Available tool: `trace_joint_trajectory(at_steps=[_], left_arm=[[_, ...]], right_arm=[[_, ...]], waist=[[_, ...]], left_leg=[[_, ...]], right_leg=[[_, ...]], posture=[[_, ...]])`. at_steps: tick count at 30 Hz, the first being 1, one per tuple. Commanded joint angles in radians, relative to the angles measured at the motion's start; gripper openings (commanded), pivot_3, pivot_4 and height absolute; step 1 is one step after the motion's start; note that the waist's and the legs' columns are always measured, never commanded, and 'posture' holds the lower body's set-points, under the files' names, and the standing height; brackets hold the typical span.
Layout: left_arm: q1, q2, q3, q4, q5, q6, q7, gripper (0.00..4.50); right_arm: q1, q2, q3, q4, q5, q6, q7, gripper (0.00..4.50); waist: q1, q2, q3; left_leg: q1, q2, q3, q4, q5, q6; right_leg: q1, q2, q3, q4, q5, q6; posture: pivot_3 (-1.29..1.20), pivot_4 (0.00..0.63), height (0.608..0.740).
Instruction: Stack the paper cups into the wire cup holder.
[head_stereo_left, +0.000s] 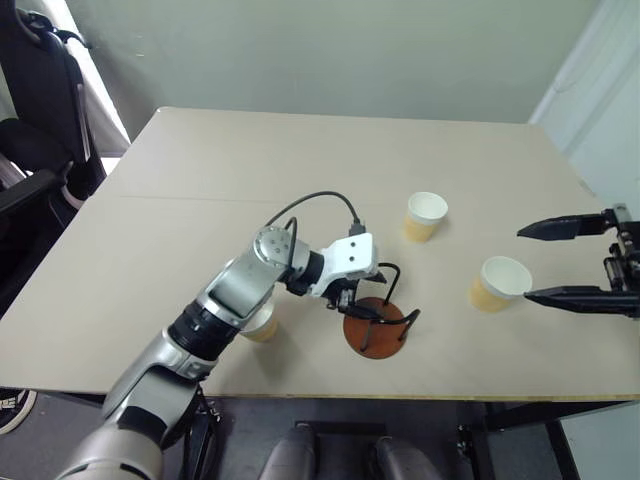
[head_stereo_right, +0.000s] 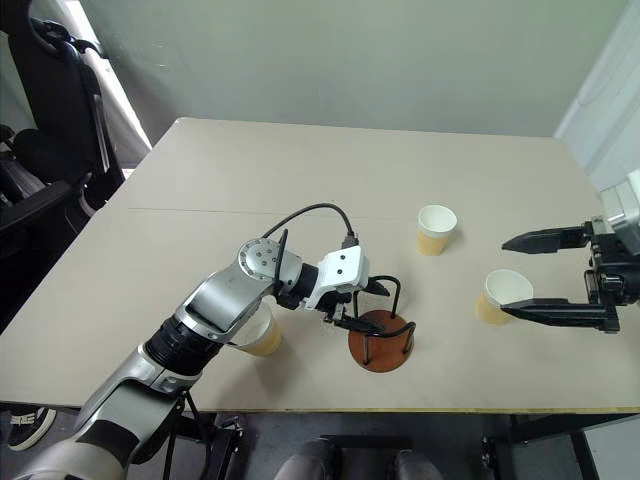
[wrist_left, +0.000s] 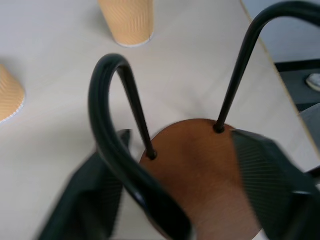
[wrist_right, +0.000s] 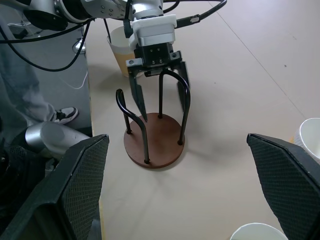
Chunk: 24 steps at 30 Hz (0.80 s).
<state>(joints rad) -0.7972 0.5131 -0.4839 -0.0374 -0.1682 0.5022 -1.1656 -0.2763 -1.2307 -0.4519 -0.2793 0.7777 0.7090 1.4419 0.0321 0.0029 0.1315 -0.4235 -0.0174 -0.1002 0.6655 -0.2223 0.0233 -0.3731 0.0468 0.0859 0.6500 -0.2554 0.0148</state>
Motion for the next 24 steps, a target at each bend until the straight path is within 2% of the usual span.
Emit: trace_joint_trajectory(at_steps=[1,7,14,18,24], left_arm=[[-0.03,0.023,0.05,-0.023,0.01,-0.015,0.001,3.69],[-0.063,0.093,0.12,-0.061,-0.03,-0.046,-0.065,3.69],[-0.073,0.211,0.259,-0.125,-0.118,-0.051,-0.15,3.69],[-0.084,0.273,0.365,-0.15,-0.2,-0.009,-0.166,3.69],[-0.051,0.423,0.62,-0.166,-0.424,0.143,-0.197,3.69]], right_arm=[[-0.006,-0.02,-0.027,-0.007,0.009,-0.007,-0.002,4.5],[-0.007,-0.034,0.009,0.018,-0.026,-0.023,-0.002,4.5],[-0.009,-0.066,0.176,0.112,-0.224,-0.13,-0.039,4.5],[-0.079,-0.044,0.309,0.162,-0.32,-0.179,-0.056,4.5],[-0.158,0.001,0.463,0.262,-0.457,-0.25,-0.061,4.5]], waist=[[0.0,0.0,0.0],[0.0,0.0,0.0],[-0.001,0.0,0.0],[-0.004,0.001,0.0],[-0.013,0.001,0.0]], left_leg=[[0.0,0.0,0.0,0.0,0.0,0.0],[0.0,0.0,0.0,0.0,-0.001,0.001],[0.0,0.001,0.0,0.0,-0.003,0.003],[0.0,0.001,0.0,0.0,-0.003,0.004],[-0.001,0.002,0.0,-0.001,-0.004,0.004]], right_leg=[[0.0,0.0,0.0,0.0,0.0,0.0],[0.0,0.0,0.0,0.0,0.0,0.0],[0.0,0.0,0.0,-0.001,0.0,0.0],[-0.001,0.0,0.0,0.0,0.001,-0.001],[-0.003,0.0,0.0,0.0,0.001,-0.001]], posture=[[0.0,0.15,0.74],[0.0,0.15,0.74],[0.0,0.15,0.74],[0.0,0.15,0.74],[0.0,0.15,0.74]])
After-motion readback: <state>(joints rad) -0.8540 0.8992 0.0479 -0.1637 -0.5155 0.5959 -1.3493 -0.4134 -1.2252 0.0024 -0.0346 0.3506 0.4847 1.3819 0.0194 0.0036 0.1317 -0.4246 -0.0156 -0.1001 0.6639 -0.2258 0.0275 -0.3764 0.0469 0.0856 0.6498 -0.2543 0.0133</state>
